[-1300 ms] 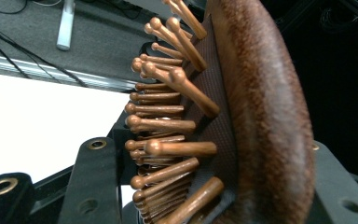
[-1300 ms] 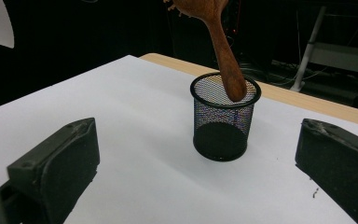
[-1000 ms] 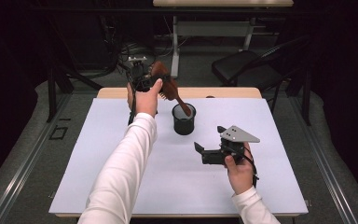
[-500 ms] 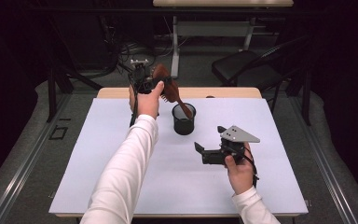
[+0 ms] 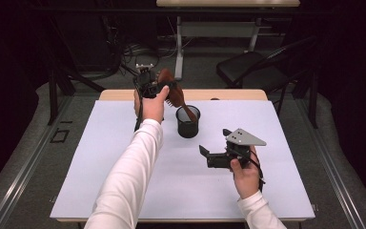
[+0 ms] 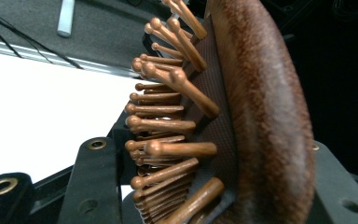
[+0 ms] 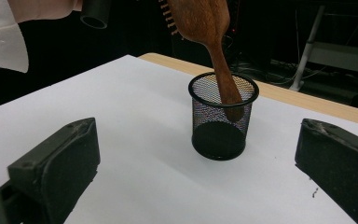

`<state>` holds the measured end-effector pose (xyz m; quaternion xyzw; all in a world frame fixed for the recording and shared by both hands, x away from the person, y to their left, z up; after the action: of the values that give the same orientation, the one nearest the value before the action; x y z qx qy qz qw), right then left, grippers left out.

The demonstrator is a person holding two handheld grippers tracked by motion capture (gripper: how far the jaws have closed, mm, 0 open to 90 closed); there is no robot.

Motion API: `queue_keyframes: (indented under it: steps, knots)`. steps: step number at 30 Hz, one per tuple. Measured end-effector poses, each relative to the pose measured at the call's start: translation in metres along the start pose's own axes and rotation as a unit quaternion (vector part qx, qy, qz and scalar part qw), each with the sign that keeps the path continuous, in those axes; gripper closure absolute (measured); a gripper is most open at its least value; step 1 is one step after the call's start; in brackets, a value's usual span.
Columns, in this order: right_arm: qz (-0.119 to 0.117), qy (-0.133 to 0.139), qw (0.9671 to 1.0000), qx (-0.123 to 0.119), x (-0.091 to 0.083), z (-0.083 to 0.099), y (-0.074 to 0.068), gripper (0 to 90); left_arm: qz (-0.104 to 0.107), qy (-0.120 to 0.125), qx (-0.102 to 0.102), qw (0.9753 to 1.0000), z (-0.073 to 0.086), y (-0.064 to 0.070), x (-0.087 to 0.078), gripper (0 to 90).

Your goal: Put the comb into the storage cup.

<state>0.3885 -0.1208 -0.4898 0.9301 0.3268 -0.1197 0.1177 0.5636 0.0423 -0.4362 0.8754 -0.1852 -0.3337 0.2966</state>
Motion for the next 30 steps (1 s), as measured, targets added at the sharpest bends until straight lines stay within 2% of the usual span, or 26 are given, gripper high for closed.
queue_keyframes:
  steps: [7,20,30]
  knots:
    - [-0.001,0.0,1.0,-0.001,0.0,0.0,0.0,0.0,0.002,-0.004,0.0,1.0,0.004,0.002,0.004,49.4]
    - [0.0,0.0,1.0,-0.001,0.0,0.0,0.0,0.0,-0.008,-0.012,0.009,0.9999,0.008,0.0,0.007,49.3]
    - [-0.003,0.001,1.0,0.003,0.001,0.0,-0.001,0.7,-0.008,-0.011,0.0,0.9999,0.013,-0.007,0.012,49.3]
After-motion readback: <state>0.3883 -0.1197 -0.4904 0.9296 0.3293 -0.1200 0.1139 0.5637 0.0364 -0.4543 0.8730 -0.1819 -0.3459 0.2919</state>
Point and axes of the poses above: each handheld gripper's, and its own axes: x roughly forward along the jaws, z roughly out of its underside, y roughly to its right, the point moved 9 cm from there along x, roughly forward along the jaws, and after that the axes turned 11 degrees about -x, right-handed, at the moved point
